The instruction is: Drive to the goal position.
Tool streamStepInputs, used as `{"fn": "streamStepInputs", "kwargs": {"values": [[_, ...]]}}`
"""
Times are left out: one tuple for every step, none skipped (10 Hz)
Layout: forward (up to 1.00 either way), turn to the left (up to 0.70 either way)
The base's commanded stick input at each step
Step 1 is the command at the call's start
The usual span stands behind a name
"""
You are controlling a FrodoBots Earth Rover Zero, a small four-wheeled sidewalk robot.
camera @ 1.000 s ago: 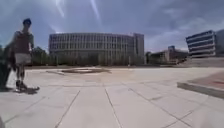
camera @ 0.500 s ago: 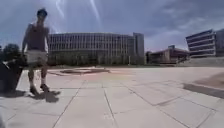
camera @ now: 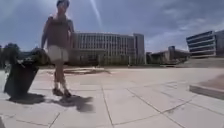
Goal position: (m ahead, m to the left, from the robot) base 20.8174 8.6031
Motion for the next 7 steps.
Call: {"fn": "streamStepInputs", "kwargs": {"values": [[0.08, 0.0], [0.08, 0.0], [0.08, 0.0], [0.08, 0.0], [0.08, 0.0], [0.08, 0.0], [0.08, 0.0]]}}
